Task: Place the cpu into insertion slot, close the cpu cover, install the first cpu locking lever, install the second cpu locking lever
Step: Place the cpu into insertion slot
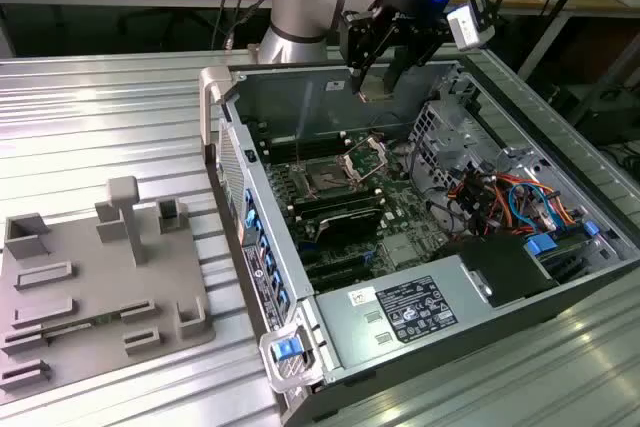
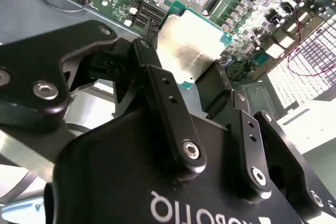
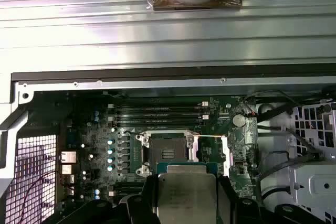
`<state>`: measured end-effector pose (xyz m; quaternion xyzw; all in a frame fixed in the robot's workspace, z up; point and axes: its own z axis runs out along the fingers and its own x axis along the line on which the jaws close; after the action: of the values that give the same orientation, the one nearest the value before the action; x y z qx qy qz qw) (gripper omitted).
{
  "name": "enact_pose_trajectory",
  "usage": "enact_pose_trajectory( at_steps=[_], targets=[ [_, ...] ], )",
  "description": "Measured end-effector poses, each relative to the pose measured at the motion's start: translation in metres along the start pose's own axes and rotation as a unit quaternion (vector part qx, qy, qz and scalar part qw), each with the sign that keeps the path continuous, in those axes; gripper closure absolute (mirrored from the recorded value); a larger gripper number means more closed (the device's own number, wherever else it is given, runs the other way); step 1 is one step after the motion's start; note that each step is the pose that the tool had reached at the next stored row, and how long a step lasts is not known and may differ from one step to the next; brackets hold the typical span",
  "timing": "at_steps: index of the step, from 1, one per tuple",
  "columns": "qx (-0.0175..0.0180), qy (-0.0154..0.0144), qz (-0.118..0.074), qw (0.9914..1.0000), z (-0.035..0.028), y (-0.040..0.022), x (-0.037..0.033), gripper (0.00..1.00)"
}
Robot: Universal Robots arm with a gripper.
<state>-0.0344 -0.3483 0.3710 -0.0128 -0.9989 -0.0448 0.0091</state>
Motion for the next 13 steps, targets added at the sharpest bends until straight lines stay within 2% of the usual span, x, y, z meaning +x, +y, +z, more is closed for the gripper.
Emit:
enact_pose_trajectory(
  at_steps=[6, 13],
  targets=[
    [0.0, 0.0, 0.001, 1.0, 0.0, 0.0, 0.0, 0.45],
    [-0.0003, -0.0014, 0.016, 0.99987, 0.0001, 0.0, 0.0, 0.45]
  ],
)
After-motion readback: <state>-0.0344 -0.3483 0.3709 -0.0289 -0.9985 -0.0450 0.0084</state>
